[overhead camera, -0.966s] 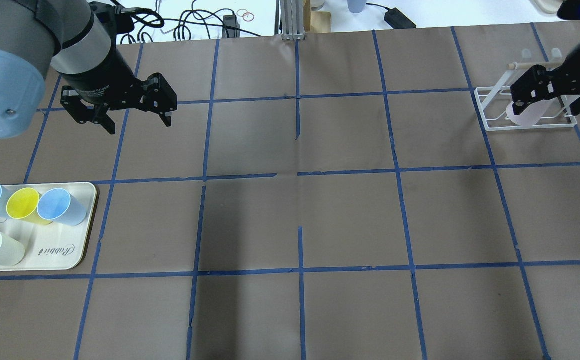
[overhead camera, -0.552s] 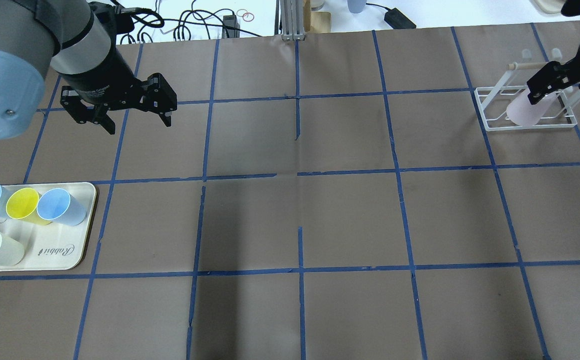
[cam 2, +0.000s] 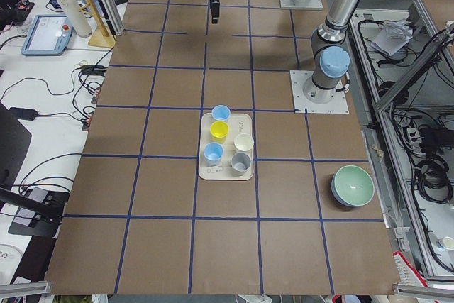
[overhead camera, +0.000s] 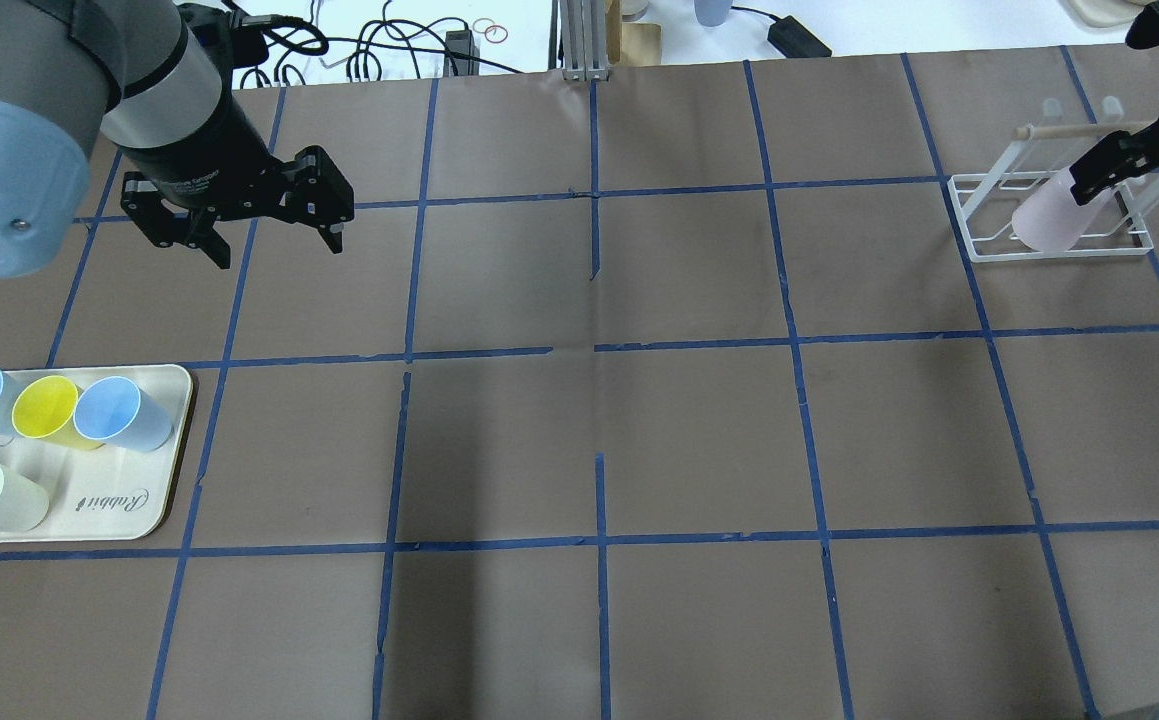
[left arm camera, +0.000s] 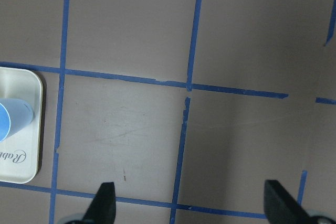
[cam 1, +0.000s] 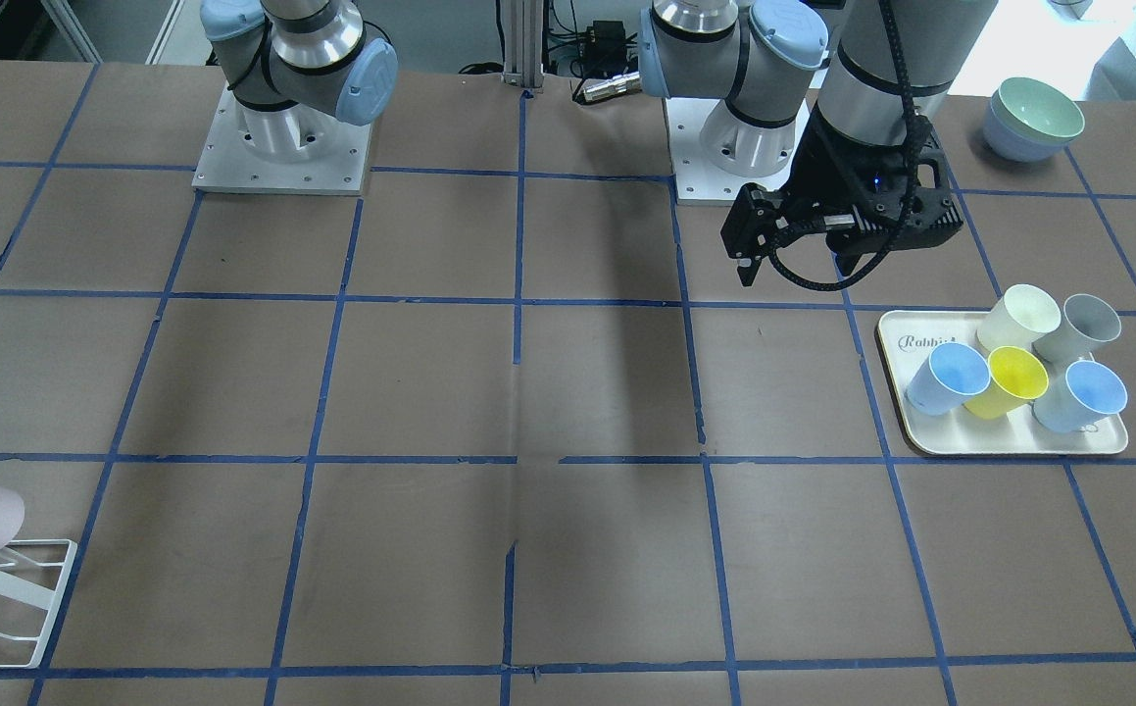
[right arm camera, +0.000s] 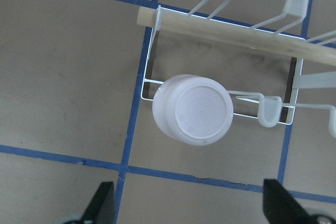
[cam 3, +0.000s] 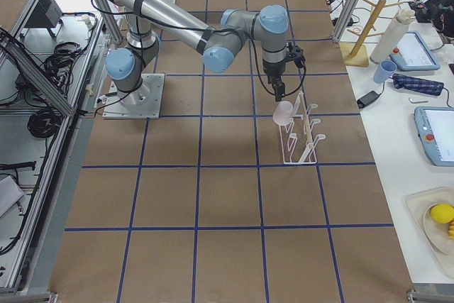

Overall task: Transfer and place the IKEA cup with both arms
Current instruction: 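Move the right gripper over the pink cup in the wire rack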

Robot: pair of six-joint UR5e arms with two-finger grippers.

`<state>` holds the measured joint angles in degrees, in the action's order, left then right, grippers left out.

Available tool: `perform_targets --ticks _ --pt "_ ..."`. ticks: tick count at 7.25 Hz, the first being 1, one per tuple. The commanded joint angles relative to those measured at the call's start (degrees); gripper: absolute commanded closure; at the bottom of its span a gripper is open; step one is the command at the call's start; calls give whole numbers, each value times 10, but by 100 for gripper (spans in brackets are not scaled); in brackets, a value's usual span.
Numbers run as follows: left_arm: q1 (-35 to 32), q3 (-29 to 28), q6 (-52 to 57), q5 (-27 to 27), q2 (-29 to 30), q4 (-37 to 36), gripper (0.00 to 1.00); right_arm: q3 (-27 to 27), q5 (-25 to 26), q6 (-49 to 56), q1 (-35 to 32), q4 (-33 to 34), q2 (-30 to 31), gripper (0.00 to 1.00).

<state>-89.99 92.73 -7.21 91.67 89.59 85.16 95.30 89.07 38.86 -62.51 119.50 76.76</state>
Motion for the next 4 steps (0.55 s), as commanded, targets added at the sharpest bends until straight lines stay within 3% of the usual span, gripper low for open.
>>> perform_targets --ticks 1,4 --pt "1 0 0 0 0 0 0 1 -5 -1 6 13 -19 0" --pt "0 0 0 -1 0 0 0 2 -7 1 -2 48 -55 0"
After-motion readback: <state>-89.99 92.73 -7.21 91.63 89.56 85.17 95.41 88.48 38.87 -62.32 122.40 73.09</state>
